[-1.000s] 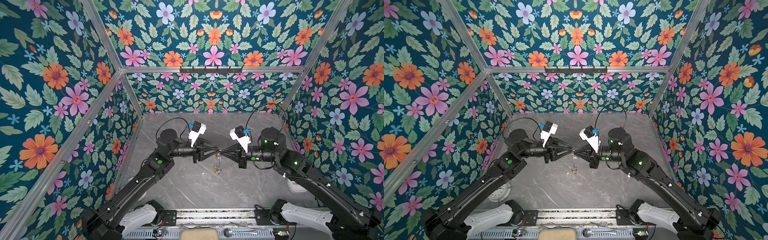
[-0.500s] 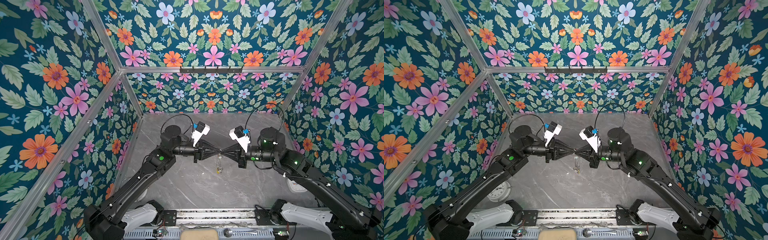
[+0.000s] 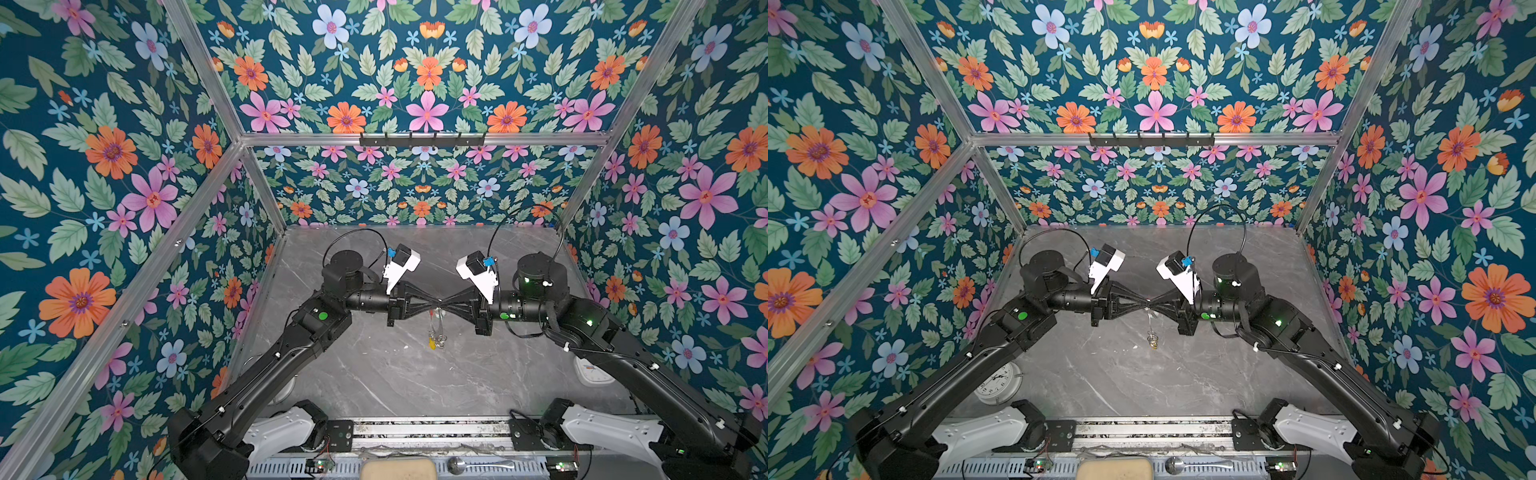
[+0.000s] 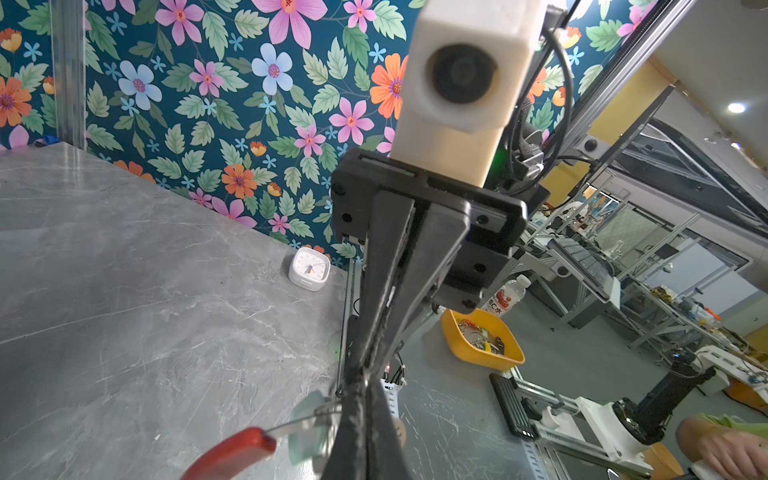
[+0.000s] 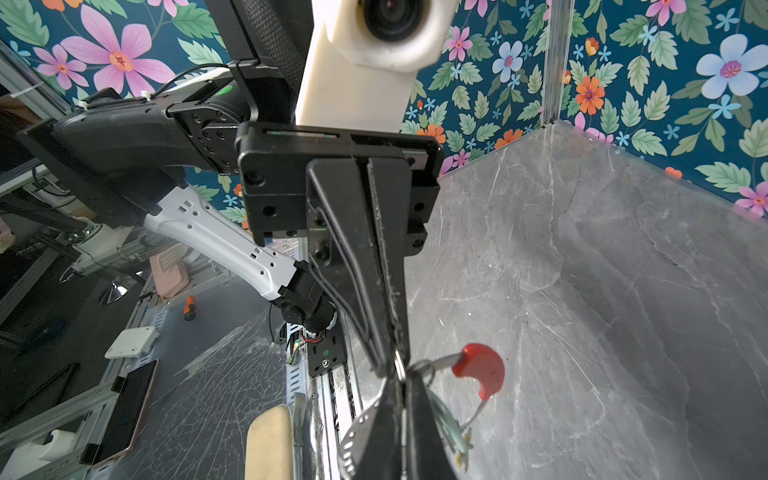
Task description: Remove the keys from the keyring
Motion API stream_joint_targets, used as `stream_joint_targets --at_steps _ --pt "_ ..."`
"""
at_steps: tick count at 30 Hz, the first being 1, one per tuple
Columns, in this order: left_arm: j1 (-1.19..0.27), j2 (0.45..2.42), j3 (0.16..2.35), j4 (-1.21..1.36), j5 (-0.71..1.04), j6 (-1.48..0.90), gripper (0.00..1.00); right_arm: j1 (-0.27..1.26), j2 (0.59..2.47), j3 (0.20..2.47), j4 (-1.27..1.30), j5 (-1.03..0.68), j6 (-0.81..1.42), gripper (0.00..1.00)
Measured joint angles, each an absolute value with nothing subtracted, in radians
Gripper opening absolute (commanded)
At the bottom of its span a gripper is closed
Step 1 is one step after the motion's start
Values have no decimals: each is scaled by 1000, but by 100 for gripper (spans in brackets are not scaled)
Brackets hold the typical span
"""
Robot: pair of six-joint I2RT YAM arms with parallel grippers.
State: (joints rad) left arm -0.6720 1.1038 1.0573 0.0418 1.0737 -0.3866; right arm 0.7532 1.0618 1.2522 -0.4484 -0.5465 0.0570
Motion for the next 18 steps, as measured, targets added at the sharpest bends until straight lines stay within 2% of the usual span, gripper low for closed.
stream_joint_targets --at_steps 3,6,9,12,18 --pt "-672 1102 1057 38 1068 -386 14 753 1063 1252 -448 -546 57 0" --pt "-673 1101 1058 38 1067 -387 18 754 1064 1254 -452 -539 50 0" --pt "-673 1101 1065 33 1062 -387 18 753 1065 1256 -451 -535 49 0" --pt "-674 1101 1067 29 1058 -387 13 754 1065 1256 -452 -535 49 0" --pt "-674 1102 1069 24 1051 -387 13 754 1067 1256 -452 -533 49 0"
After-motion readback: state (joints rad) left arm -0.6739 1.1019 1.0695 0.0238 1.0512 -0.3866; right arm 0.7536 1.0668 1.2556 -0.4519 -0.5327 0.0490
